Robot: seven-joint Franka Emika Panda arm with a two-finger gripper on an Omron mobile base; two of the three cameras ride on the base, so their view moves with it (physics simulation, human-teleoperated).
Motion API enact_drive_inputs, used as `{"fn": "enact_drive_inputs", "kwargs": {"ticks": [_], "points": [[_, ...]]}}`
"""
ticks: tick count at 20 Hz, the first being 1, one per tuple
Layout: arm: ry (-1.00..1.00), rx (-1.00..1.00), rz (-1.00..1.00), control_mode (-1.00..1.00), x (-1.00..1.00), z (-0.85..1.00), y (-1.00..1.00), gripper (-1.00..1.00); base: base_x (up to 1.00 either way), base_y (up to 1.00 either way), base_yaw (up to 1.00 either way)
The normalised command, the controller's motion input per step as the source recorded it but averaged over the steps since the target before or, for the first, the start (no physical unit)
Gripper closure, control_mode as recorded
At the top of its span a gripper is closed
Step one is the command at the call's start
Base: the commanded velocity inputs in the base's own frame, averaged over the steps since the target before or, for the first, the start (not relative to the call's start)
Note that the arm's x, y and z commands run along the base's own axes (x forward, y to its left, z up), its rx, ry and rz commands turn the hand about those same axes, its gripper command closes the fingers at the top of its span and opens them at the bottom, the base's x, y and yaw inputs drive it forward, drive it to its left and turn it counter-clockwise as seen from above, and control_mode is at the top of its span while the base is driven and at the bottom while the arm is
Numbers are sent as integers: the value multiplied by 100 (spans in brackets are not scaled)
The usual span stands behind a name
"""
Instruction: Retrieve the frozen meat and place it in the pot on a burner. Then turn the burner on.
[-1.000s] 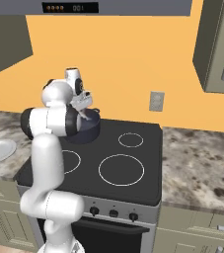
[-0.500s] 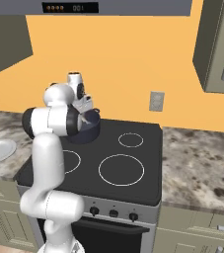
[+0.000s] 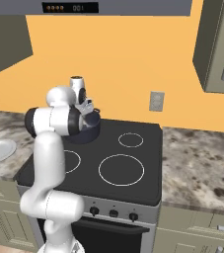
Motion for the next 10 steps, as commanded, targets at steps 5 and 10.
{"fn": "enact_drive_inputs", "kwargs": {"ticks": [5,10], "points": [[-1,0,1,-100,6,0,0,-100,0,0,0],[0,0,1,-100,1,0,0,-100,0,0,0]]}}
